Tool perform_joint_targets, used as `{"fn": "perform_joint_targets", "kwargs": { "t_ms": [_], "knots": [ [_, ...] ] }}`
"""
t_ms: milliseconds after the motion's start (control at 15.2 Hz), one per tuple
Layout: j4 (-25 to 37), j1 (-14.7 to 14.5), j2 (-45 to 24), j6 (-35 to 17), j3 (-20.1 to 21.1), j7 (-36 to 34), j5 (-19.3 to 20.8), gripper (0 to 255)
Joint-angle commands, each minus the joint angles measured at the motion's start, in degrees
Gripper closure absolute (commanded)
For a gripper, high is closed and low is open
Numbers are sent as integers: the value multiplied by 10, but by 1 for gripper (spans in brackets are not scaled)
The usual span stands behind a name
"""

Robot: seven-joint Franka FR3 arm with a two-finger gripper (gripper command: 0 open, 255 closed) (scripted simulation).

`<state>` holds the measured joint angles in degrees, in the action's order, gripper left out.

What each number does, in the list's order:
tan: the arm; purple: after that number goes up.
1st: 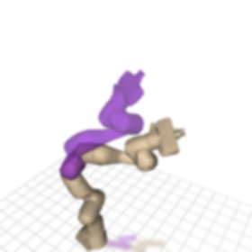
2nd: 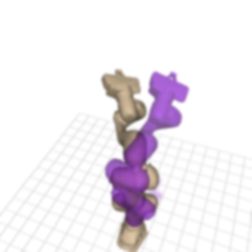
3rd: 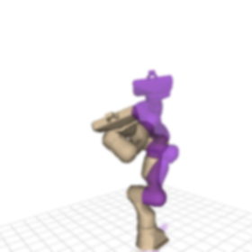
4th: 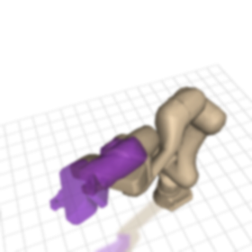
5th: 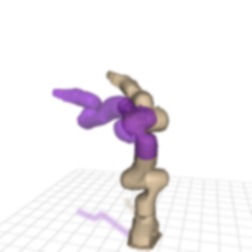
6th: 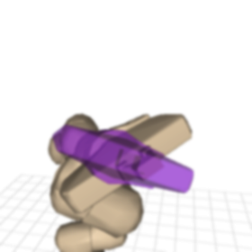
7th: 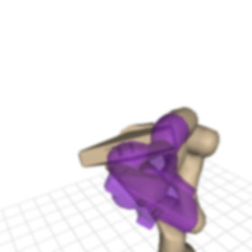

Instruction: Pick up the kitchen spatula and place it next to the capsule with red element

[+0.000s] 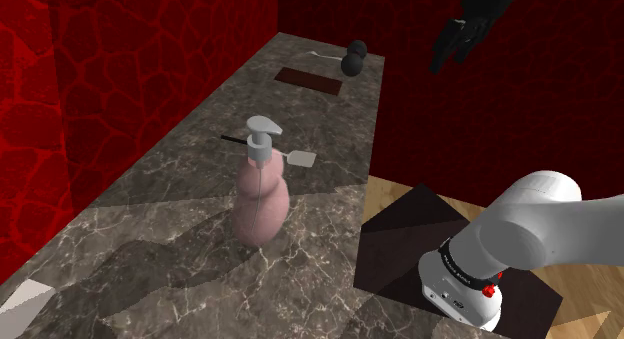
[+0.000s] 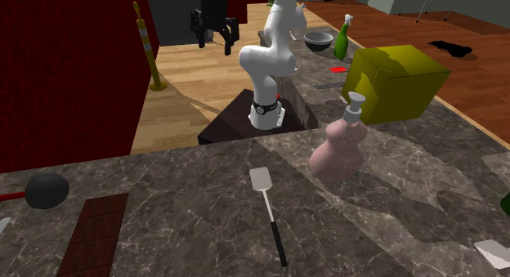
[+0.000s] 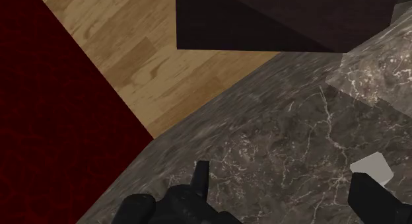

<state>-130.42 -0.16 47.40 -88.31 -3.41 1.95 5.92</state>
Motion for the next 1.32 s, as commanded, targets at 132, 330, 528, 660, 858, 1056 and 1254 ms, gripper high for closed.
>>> {"fn": "perform_joint_targets", "kwargs": {
  "t_ms": [132,330,528,660,858,1056,1254],
  "knots": [
    [-9,-11,-24,-32,4,4,-6,0],
    [-18,-28,-63,-78,11,12,-15,0],
    [-22,-44,-105,-123,18,20,-24,0],
    [-22,-54,-136,-152,23,26,-30,0],
    [-17,-70,-183,-193,31,35,-38,0],
    [-8,-84,-232,-232,40,45,-45,0],
    [7,-98,-283,-267,50,54,-52,0]
  ]
}}
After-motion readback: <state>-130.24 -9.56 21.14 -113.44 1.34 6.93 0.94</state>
